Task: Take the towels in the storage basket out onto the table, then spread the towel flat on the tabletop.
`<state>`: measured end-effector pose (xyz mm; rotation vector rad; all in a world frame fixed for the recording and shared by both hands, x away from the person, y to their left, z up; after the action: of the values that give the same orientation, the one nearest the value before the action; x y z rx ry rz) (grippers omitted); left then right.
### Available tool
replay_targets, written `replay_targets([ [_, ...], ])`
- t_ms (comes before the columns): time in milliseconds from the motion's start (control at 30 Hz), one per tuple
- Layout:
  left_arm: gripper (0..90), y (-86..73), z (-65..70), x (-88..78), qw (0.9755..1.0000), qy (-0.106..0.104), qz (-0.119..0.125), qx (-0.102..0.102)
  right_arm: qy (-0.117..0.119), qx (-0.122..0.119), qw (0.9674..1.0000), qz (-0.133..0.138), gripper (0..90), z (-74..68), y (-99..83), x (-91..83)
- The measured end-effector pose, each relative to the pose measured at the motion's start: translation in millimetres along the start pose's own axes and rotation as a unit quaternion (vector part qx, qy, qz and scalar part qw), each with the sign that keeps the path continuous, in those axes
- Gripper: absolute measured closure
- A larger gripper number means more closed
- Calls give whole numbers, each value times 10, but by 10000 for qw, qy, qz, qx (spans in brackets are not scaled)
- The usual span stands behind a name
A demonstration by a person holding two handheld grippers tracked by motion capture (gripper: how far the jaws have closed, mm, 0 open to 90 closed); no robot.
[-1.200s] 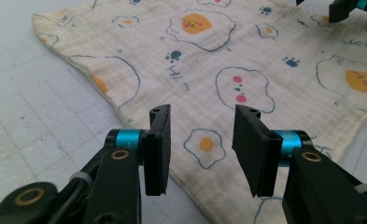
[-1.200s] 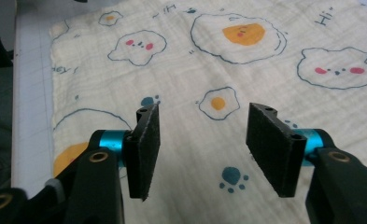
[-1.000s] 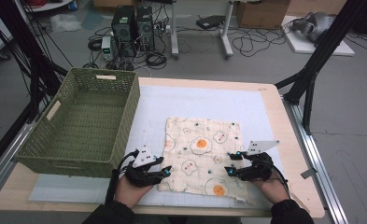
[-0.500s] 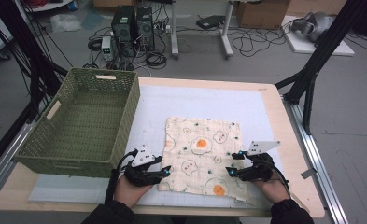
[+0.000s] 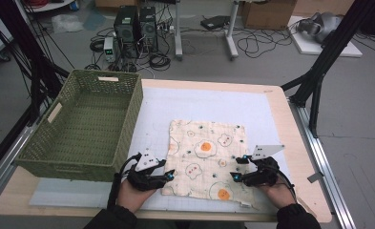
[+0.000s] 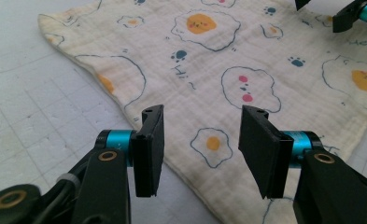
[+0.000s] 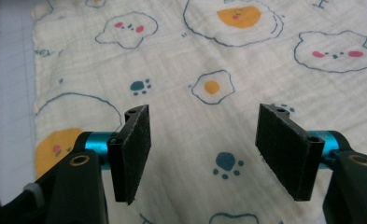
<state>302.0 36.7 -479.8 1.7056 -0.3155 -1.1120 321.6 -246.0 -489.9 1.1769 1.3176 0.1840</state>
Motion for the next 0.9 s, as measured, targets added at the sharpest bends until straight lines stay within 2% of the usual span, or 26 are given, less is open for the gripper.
replay_targets([
  [200,507,-2,15,9,10000,-8,-16,24,19,-83,9999,-127,348,-26,-24,27],
  [367,506,-6,22,12,10000,-14,-35,37,41,-89,9999,-78,355,-36,-13,16],
  [633,506,-28,19,41,9999,-18,-146,52,10,-110,9998,-144,375,-30,-25,28],
  [733,510,-14,-14,64,9998,64,-191,29,-202,-119,9996,-141,400,59,-18,25],
  [767,516,11,-34,64,9998,77,-163,13,-250,-41,9996,-111,411,118,4,15],
  [833,583,77,-98,81,9996,206,-166,-72,-361,149,9992,-71,431,243,58,-23],
  [900,604,149,-162,128,9995,256,-117,-160,-402,235,9989,18,446,354,126,-38],
])
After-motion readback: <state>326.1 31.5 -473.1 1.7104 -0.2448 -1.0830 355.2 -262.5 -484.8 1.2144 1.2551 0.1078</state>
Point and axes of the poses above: each handheld gripper's, and its own axes: x roughly forward along the jaws, y roughly out of its top, z roughly to its right, the point moved 8 cm from there along x, roughly forward along the jaws, and after that the axes turned 8 degrees about x, right-handed, at the moved point
